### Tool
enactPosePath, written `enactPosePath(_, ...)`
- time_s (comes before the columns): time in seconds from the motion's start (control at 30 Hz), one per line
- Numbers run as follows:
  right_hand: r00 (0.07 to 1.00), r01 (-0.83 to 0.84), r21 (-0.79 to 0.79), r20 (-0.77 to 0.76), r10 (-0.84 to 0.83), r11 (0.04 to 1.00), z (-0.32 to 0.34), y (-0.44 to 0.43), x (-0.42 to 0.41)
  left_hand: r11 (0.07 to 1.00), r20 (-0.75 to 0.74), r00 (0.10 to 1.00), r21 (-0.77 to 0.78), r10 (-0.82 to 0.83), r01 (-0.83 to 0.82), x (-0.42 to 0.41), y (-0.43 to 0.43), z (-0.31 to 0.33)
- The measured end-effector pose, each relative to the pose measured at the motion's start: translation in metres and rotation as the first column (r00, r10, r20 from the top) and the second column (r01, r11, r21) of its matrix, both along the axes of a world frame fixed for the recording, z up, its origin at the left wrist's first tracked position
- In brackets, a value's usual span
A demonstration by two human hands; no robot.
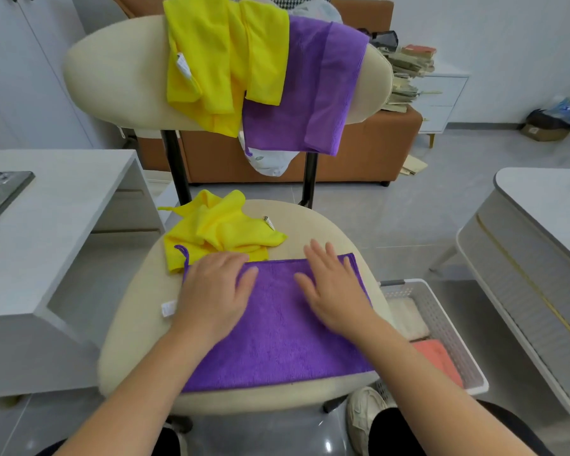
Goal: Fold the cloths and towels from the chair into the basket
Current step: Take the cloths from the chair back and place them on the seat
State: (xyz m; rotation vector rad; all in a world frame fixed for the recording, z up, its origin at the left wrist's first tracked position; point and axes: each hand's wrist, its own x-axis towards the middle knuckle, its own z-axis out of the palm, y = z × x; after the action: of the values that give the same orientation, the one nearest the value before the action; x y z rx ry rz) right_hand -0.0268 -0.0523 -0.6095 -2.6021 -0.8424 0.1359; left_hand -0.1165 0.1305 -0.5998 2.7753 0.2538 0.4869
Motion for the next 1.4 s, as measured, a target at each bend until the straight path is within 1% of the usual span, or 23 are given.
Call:
enactPosePath(0.07, 0.999, -0.053, -0.201, -0.004, 0.054, 0.978, -0.009, 0.003, -0.007, 0.998, -0.283, 0.958, 0.009, -0.051, 0.056, -0.003, -0.007, -0.011)
enactPosePath(0.1, 0.998, -0.053, -0.253, 0.001, 0.055, 0.966, -0.012, 0.003, -0.007, 0.997, -0.371, 0.928, 0.046, -0.041, 0.062, -0.004, -0.007, -0.017)
enactPosePath(0.13, 0.999, -0.044, -0.279, 0.007, 0.048, 0.959, -0.014, 0.002, -0.006, 0.995, -0.414, 0.910, 0.080, -0.027, 0.066, -0.005, -0.006, -0.023)
enactPosePath(0.2, 0.999, -0.021, -0.287, 0.023, 0.029, 0.958, -0.017, 0.003, -0.005, 0.991, -0.421, 0.907, 0.119, -0.002, 0.058, -0.006, -0.003, -0.029)
enactPosePath(0.4, 0.998, 0.053, -0.271, 0.043, -0.043, 0.961, -0.020, -0.006, -0.002, 0.990, -0.425, 0.902, 0.137, 0.076, -0.019, -0.009, 0.006, -0.032)
enactPosePath(0.53, 0.987, 0.159, -0.283, 0.065, -0.146, 0.946, -0.016, -0.019, 0.004, 0.985, -0.449, 0.879, 0.134, 0.160, -0.111, -0.016, 0.013, -0.025)
enactPosePath(0.63, 0.968, 0.248, -0.265, 0.019, -0.252, 0.932, -0.016, -0.029, 0.009, 0.967, -0.442, 0.860, 0.134, 0.254, -0.216, -0.024, 0.017, -0.021)
enactPosePath(0.67, 0.959, 0.275, -0.258, 0.006, -0.283, 0.926, -0.015, -0.031, 0.009, 0.958, -0.411, 0.865, 0.114, 0.288, -0.264, -0.027, 0.019, -0.019)
enactPosePath(0.73, 0.953, 0.299, -0.250, 0.030, -0.302, 0.921, -0.013, -0.031, 0.007, 0.935, -0.274, 0.896, 0.041, 0.349, -0.351, -0.033, 0.022, -0.012)
enactPosePath(0.77, 0.955, 0.296, -0.239, 0.063, -0.290, 0.925, -0.011, -0.028, 0.005, 0.925, -0.195, 0.910, -0.025, 0.367, -0.378, -0.036, 0.025, -0.007)
enactPosePath(0.8, 0.958, 0.284, -0.221, 0.100, -0.268, 0.933, -0.009, -0.024, 0.001, 0.908, -0.152, 0.910, -0.111, 0.386, -0.404, -0.039, 0.028, -0.001)
enactPosePath(0.83, 0.962, 0.264, -0.201, 0.132, -0.241, 0.943, -0.007, -0.019, -0.003, 0.879, -0.162, 0.899, -0.198, 0.407, -0.434, -0.041, 0.034, 0.003)
enactPosePath(0.87, 0.966, 0.235, -0.184, 0.154, -0.208, 0.954, -0.004, -0.011, -0.009, 0.846, -0.217, 0.883, -0.265, 0.416, -0.463, -0.043, 0.043, 0.005)
enactPosePath(0.93, 0.982, 0.144, -0.166, 0.149, -0.120, 0.976, -0.001, 0.007, -0.025, 0.762, -0.370, 0.838, -0.372, 0.402, -0.530, -0.046, 0.058, 0.008)
enactPosePath(0.97, 0.989, 0.088, -0.164, 0.134, -0.066, 0.983, 0.000, 0.017, -0.033, 0.693, -0.410, 0.831, -0.471, 0.377, -0.547, -0.048, 0.063, 0.009)
enactPosePath(1.03, 0.995, -0.009, -0.181, 0.098, 0.028, 0.983, -0.002, 0.036, -0.048, 0.503, -0.474, 0.834, -0.667, 0.283, -0.549, -0.052, 0.065, 0.015)
enactPosePath(1.07, 0.996, -0.038, -0.197, 0.076, 0.054, 0.980, -0.004, 0.043, -0.053, 0.437, -0.509, 0.828, -0.706, 0.233, -0.557, -0.054, 0.065, 0.016)
enactPosePath(1.1, 0.996, -0.052, -0.218, 0.056, 0.066, 0.975, -0.007, 0.049, -0.057, 0.398, -0.538, 0.824, -0.727, 0.177, -0.560, -0.056, 0.065, 0.017)
enactPosePath(1.17, 0.997, -0.042, -0.263, 0.052, 0.058, 0.964, -0.012, 0.056, -0.060, 0.365, -0.575, 0.815, -0.746, 0.068, -0.557, -0.061, 0.063, 0.020)
enactPosePath(1.23, 0.997, -0.023, -0.286, 0.060, 0.042, 0.958, -0.014, 0.057, -0.060, 0.349, -0.571, 0.820, -0.774, -0.025, -0.528, -0.065, 0.060, 0.022)
enactPosePath(1.33, 0.999, -0.024, -0.279, 0.035, 0.035, 0.960, -0.012, 0.056, -0.060, 0.364, -0.546, 0.834, -0.795, -0.082, -0.485, -0.065, 0.052, 0.020)
enactPosePath(1.37, 0.999, -0.028, -0.260, 0.023, 0.035, 0.965, -0.011, 0.055, -0.060, 0.361, -0.522, 0.849, -0.810, -0.085, -0.462, -0.064, 0.048, 0.021)
enactPosePath(1.4, 1.000, -0.031, -0.205, -0.003, 0.031, 0.978, -0.009, 0.055, -0.060, 0.357, -0.492, 0.866, -0.828, -0.091, -0.433, -0.063, 0.044, 0.023)
